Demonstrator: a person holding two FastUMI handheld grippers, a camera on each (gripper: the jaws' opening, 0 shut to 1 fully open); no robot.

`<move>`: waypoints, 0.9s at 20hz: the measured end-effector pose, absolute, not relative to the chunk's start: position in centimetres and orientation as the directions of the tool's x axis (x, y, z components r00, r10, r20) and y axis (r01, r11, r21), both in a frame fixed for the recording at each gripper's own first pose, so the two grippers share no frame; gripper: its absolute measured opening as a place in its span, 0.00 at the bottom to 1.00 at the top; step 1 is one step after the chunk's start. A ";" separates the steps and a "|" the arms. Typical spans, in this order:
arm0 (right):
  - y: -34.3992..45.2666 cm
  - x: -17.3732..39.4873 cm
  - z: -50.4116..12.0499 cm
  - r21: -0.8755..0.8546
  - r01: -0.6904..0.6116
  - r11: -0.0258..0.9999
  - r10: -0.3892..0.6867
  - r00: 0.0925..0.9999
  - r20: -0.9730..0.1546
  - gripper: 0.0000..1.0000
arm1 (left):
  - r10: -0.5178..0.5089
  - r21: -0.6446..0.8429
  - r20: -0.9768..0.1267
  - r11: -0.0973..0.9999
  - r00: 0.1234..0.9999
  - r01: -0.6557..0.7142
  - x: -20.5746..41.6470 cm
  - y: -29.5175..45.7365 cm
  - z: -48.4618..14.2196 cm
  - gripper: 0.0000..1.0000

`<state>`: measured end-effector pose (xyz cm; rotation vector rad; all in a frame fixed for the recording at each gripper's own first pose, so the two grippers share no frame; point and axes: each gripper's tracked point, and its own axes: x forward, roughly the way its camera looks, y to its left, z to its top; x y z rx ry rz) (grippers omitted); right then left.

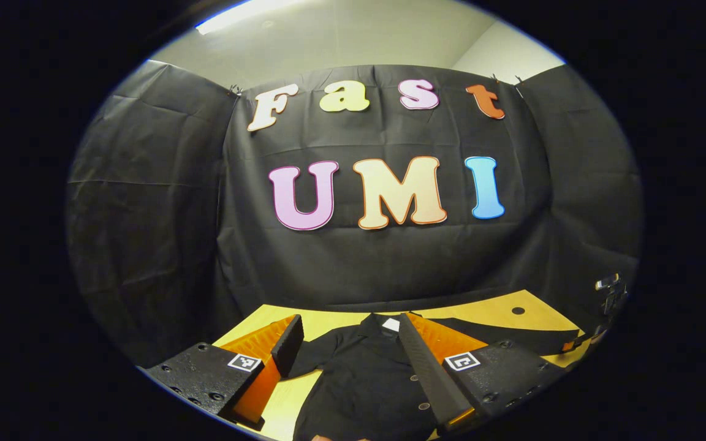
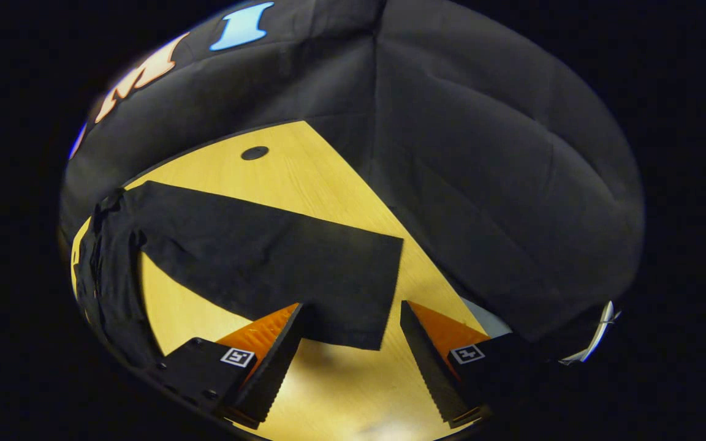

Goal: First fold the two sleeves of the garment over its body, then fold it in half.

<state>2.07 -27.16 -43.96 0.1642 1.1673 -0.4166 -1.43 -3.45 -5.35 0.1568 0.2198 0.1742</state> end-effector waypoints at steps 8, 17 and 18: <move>-27.0 1.7 -44.9 0.008 0.452 0.892 -0.141 0.296 -0.945 0.98 | 0.193 0.150 -0.193 0.975 0.962 -0.166 -2.3 -4.3 -5.2 0.92; -24.9 4.4 -44.0 0.093 0.457 0.884 -0.071 0.329 -0.942 0.03 | 0.220 0.133 -0.210 0.972 0.953 -0.195 -3.4 -2.4 -5.6 0.93; -24.9 4.6 -44.5 0.102 0.446 0.889 -0.058 0.331 -0.942 0.03 | 0.225 0.131 -0.213 0.971 0.951 -0.201 -3.4 -1.9 -5.6 0.93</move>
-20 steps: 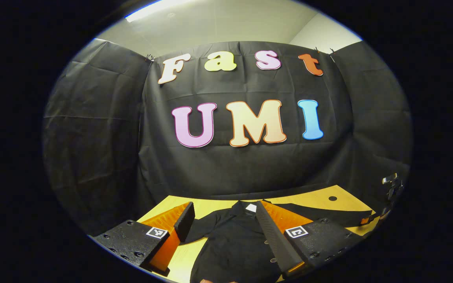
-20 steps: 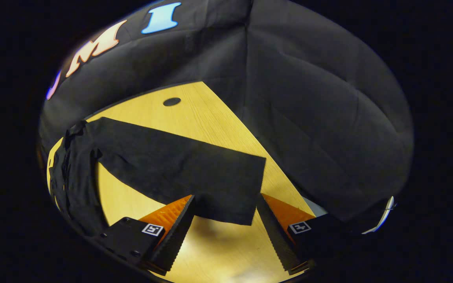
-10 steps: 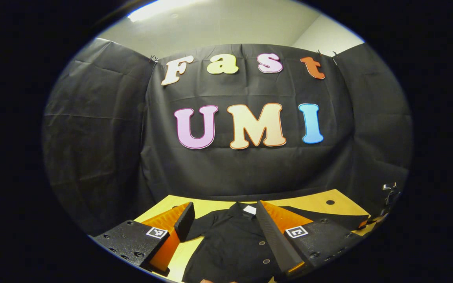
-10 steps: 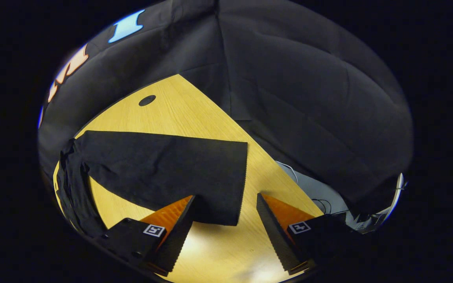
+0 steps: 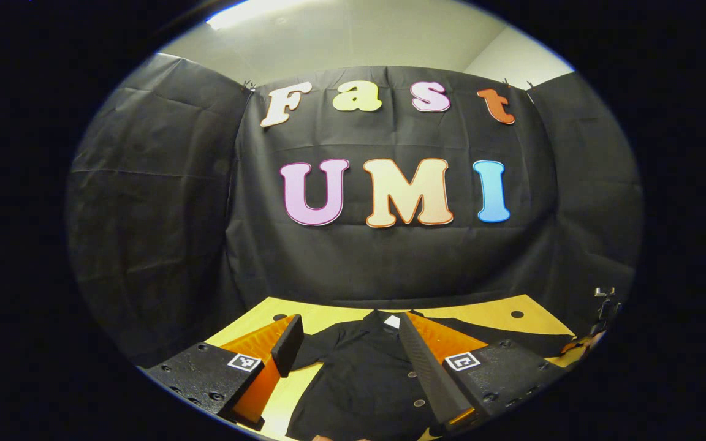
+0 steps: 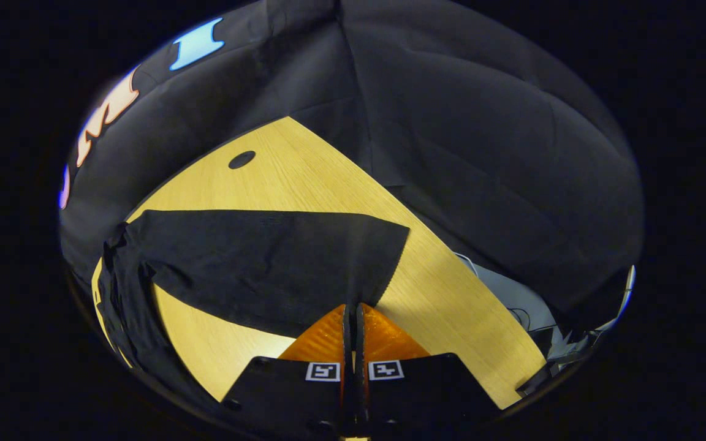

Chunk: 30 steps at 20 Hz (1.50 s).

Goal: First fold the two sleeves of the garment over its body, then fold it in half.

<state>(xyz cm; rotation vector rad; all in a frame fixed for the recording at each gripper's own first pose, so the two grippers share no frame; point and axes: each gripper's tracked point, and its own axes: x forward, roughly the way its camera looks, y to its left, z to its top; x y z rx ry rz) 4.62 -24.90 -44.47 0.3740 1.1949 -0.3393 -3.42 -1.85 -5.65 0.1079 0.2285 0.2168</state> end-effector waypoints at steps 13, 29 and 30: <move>-16.1 10.1 -34.9 0.169 0.250 0.953 0.029 0.482 -0.876 0.02 | 0.296 0.060 -0.247 0.955 0.923 -0.290 -3.7 7.1 -6.8 0.92; 15.8 15.5 -27.4 0.317 -0.252 0.914 0.400 0.439 -0.804 0.02 | 0.359 0.059 -0.283 0.932 0.890 -0.357 -5.6 18.4 -8.6 0.93; 17.8 15.4 -27.5 0.324 -0.279 0.904 0.419 0.427 -0.802 0.02 | 0.360 0.057 -0.287 0.931 0.888 -0.359 -5.6 18.9 -8.9 0.93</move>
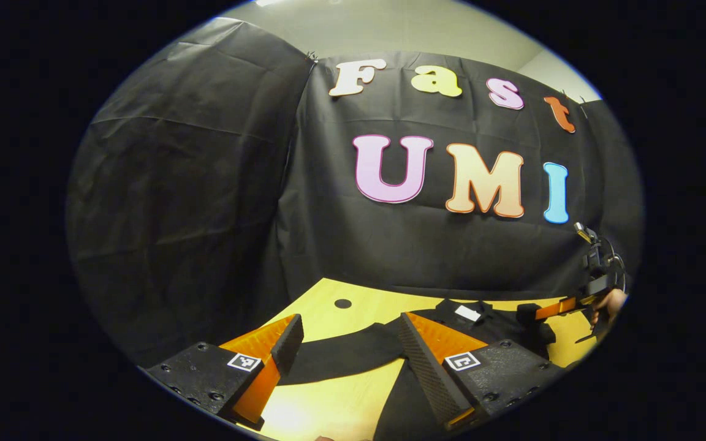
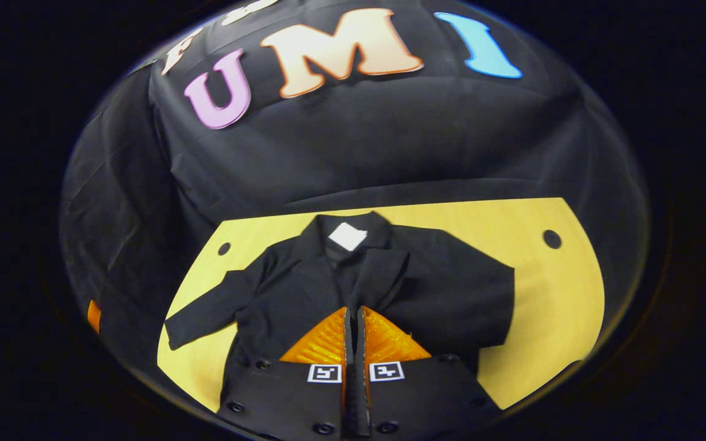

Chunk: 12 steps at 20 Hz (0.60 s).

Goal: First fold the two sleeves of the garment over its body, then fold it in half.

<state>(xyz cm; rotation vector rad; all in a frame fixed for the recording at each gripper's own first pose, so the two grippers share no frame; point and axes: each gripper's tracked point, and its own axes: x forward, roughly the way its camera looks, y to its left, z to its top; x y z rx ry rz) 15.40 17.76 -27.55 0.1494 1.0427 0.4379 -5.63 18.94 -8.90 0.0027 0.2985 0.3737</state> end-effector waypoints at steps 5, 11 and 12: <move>26.0 14.0 -28.5 0.381 -0.357 0.853 0.500 0.348 -0.793 0.02 | 0.378 0.056 -0.306 0.923 0.874 -0.380 -5.6 22.1 -10.3 0.93; 31.4 12.6 -31.5 0.376 -0.405 0.834 0.505 0.281 -0.816 0.02 | 0.408 0.058 -0.329 0.909 0.852 -0.412 -5.9 25.2 -11.9 0.93; 31.8 12.5 -31.8 0.369 -0.404 0.837 0.498 0.282 -0.820 0.05 | 0.414 0.059 -0.333 0.906 0.847 -0.420 -5.9 25.6 -12.2 0.93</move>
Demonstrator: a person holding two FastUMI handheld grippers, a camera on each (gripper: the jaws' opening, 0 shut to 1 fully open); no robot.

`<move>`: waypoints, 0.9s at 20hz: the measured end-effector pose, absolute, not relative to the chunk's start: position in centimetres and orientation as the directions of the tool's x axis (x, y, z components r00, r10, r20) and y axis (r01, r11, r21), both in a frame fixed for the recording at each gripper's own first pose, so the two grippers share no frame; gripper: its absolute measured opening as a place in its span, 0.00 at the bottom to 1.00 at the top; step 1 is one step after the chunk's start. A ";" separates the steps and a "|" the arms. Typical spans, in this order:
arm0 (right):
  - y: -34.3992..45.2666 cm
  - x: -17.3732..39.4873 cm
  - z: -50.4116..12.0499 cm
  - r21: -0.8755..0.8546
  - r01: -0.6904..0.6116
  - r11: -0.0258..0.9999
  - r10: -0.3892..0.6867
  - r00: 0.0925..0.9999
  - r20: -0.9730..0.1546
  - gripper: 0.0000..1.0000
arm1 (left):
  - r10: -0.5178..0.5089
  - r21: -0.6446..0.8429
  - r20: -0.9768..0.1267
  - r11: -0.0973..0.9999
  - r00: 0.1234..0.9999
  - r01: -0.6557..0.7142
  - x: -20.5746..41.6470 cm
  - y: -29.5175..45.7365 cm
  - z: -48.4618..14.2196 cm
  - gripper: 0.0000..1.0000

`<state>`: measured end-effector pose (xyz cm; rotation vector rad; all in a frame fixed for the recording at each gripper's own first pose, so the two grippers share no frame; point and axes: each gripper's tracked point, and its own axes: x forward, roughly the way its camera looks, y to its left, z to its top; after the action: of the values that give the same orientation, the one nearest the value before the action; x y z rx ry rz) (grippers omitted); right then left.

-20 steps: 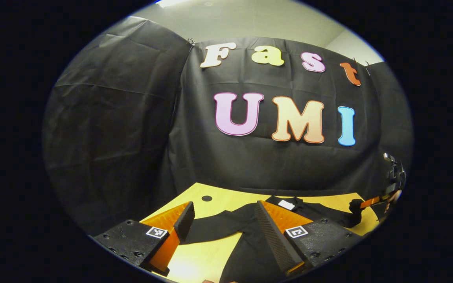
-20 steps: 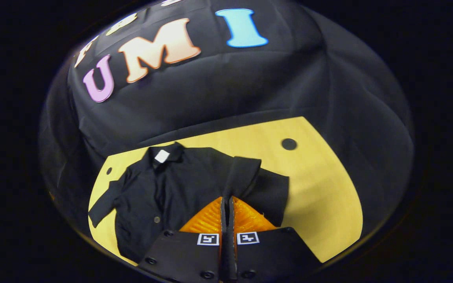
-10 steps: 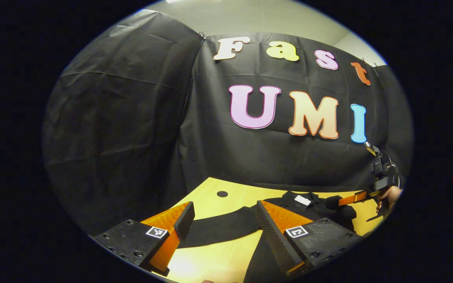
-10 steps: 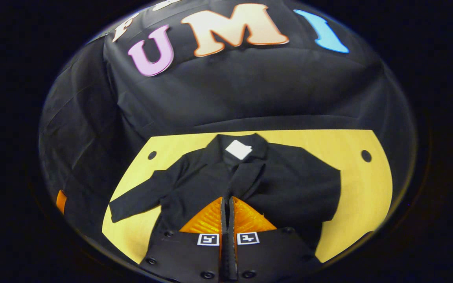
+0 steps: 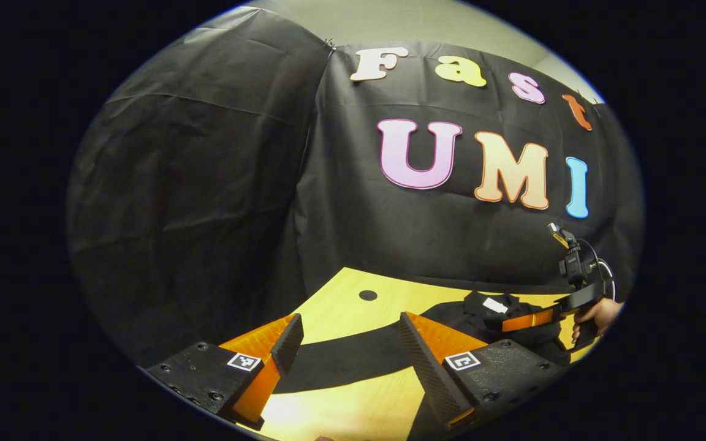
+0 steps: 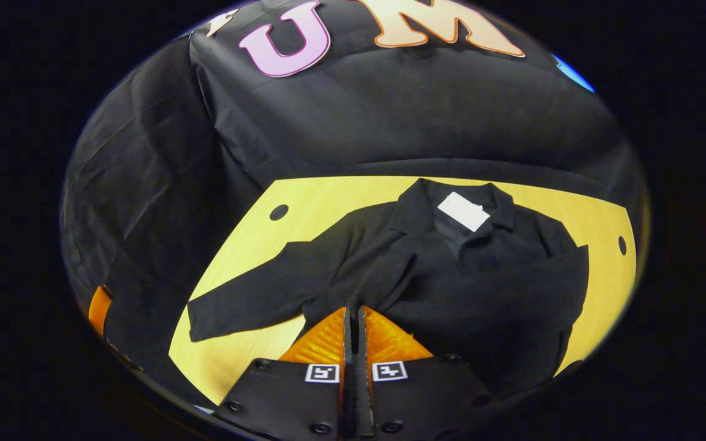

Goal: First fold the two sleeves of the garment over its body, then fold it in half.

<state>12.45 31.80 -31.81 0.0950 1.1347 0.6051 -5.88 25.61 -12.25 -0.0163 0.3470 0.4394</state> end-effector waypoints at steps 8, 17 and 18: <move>31.5 12.3 -31.0 0.329 -0.415 0.848 0.480 0.339 -0.809 0.63 | 0.467 0.051 -0.377 0.873 0.800 -0.486 -6.2 28.0 -15.1 0.93; 25.1 9.9 -26.5 0.263 -0.383 0.885 0.431 0.463 -0.775 1.00 | 0.561 0.068 -0.549 0.769 0.620 -0.636 -10.0 32.8 -23.2 0.93; 24.0 9.7 -26.2 0.264 -0.362 0.894 0.421 0.477 -0.771 1.00 | 0.577 0.077 -0.569 0.747 0.586 -0.661 -10.5 33.5 -24.2 0.93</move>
<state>9.73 24.02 -26.24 0.0677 0.9612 0.4792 -10.54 33.53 -24.17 -0.1490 0.6080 0.7245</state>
